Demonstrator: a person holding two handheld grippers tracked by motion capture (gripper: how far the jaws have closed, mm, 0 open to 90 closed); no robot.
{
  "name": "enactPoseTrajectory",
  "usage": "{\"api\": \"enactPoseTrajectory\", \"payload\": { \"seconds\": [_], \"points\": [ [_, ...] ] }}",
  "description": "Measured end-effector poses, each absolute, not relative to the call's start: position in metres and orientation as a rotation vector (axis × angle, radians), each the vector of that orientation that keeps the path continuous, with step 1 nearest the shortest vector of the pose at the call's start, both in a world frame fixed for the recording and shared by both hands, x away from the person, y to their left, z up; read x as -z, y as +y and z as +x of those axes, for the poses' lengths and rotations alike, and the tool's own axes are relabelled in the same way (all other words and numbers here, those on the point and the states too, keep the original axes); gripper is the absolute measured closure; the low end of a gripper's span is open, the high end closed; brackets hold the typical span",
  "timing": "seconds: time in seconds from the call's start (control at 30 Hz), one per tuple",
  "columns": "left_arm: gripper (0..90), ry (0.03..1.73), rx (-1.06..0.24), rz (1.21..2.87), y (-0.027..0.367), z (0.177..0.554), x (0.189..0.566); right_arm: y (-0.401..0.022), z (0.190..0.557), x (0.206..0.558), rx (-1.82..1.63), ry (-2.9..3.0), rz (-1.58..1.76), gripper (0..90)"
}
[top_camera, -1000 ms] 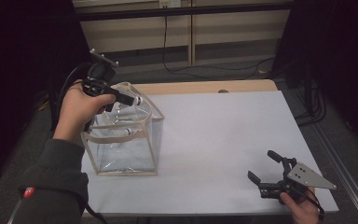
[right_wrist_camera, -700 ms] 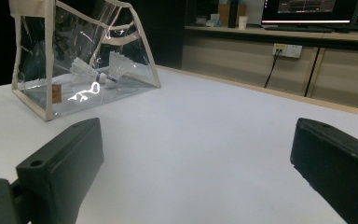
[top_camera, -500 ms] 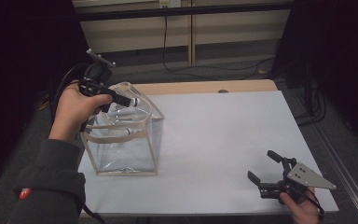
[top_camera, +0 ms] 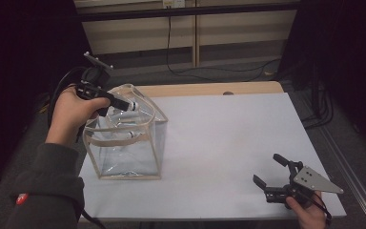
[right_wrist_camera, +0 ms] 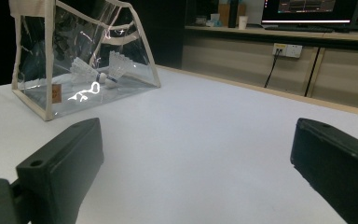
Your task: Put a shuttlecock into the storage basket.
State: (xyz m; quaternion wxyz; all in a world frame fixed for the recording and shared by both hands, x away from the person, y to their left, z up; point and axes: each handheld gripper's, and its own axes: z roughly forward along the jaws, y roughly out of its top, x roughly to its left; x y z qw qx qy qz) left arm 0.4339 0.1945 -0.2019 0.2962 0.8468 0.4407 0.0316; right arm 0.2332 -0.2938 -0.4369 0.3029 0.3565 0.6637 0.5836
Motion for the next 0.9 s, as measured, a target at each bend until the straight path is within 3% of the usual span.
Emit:
{"api": "enactPoseTrajectory", "payload": {
  "seconds": [0.9],
  "points": [
    [88.1,1.237,-0.086,2.267,0.202,0.441,0.218,-0.293,0.233,0.437,-1.549,1.759,0.944,2.2]
  ]
}}
